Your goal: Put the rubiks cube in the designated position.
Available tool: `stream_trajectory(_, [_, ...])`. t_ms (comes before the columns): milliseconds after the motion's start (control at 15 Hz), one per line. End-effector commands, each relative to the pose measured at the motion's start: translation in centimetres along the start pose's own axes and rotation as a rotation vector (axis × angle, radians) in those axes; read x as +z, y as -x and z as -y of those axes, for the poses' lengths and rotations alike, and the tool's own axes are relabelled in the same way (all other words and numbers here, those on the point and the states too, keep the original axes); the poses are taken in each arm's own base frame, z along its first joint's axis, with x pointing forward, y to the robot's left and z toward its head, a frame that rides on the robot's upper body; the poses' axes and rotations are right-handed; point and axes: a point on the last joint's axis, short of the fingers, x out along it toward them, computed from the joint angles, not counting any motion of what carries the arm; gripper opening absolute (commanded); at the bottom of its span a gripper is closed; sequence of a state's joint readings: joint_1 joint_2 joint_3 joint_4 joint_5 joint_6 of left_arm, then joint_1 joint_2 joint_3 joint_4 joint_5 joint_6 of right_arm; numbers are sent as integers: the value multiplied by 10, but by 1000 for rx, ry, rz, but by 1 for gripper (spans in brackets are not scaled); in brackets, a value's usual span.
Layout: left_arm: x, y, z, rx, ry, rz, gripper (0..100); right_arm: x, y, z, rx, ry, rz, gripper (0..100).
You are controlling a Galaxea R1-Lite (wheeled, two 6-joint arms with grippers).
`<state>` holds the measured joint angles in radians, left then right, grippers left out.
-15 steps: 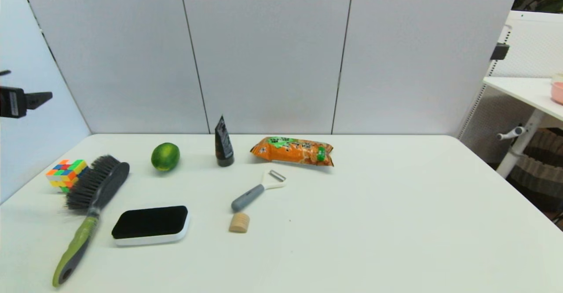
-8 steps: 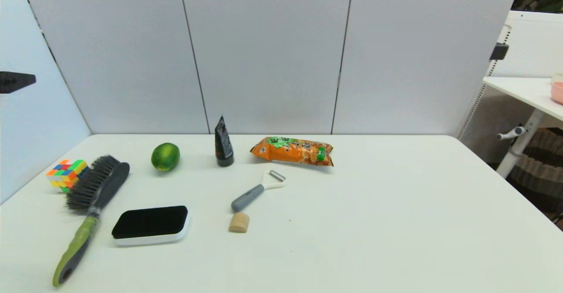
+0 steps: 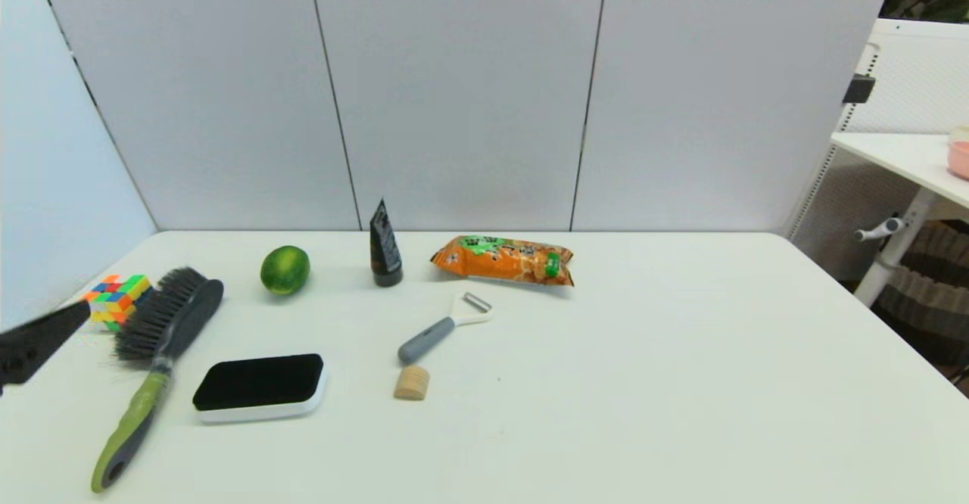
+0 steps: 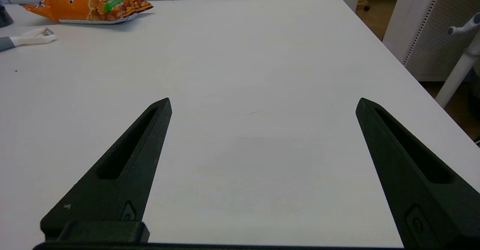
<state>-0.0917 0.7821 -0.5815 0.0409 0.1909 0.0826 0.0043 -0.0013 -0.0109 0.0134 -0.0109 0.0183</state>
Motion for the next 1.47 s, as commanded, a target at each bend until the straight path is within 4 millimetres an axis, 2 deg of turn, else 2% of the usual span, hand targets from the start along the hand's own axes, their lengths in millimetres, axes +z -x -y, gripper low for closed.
stream_trajectory(67, [-103,39,2,-59,-7,158,100,0,0,0,0,0,-2,100])
stream_trajectory(200, [-118,42,6,-178,-20,199,100,0,0,0,0,0,-2,100])
stream_trajectory(400, [-139,37,10,-215,-24,181,100,0,0,0,0,0,-2,100])
stream_trajectory(667, [-141,38,10,-212,-30,175,100,0,0,0,0,0,-2,100])
stream_trajectory(1000, [-166,51,11,-147,-42,168,100,0,0,0,0,0,-2,100])
stream_trajectory(1200, [-169,57,10,-107,40,249,100,0,0,0,0,0,-2,100])
stream_trajectory(1467, [-169,57,10,-108,60,246,100,0,0,0,0,0,-2,100])
